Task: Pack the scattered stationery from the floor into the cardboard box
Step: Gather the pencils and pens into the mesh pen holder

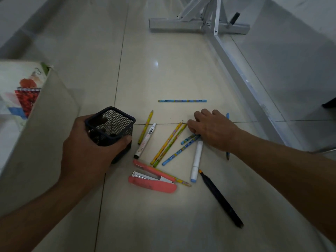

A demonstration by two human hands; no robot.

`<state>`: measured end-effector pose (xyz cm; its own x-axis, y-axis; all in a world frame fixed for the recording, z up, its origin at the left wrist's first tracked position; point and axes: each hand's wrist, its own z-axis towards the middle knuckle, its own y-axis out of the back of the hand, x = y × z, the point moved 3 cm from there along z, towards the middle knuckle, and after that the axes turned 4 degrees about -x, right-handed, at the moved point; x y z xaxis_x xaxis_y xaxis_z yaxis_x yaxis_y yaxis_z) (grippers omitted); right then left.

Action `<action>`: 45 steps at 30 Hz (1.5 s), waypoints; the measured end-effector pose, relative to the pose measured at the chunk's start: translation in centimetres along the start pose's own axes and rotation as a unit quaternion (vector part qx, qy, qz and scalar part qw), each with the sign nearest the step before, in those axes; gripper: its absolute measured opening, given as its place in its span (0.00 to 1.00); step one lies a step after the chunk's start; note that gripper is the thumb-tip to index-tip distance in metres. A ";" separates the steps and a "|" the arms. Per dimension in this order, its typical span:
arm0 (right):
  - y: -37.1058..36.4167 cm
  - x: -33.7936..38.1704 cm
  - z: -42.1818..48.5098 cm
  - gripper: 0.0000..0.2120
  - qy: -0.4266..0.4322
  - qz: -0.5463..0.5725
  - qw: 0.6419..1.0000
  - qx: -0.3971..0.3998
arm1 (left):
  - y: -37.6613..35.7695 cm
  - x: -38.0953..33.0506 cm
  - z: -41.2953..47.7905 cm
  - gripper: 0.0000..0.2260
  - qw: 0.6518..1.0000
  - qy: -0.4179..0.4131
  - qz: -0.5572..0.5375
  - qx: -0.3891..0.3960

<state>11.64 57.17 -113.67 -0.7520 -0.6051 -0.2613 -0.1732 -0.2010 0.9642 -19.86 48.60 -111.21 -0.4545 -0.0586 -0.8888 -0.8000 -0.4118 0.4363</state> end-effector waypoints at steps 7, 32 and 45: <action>2.5 1.9 1.1 0.18 0.050 -0.005 0.996 -0.067 | 0.1 0.1 -0.1 0.36 1.000 -0.005 0.002 0.008; 3.9 8.5 6.1 0.10 -0.512 0.407 0.749 0.105 | -0.2 -0.7 -0.4 0.34 1.000 0.003 -0.013 0.008; 5.0 9.4 8.4 0.07 -0.591 0.404 0.695 0.076 | -0.1 -0.5 -0.4 0.35 0.999 -0.001 -0.031 0.017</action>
<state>-1.60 56.99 -110.95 -0.6251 0.5990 0.5005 0.6102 -0.0248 0.7918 -19.35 48.28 -110.86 -0.4053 -0.0319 -0.9136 -0.8394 -0.3830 0.3857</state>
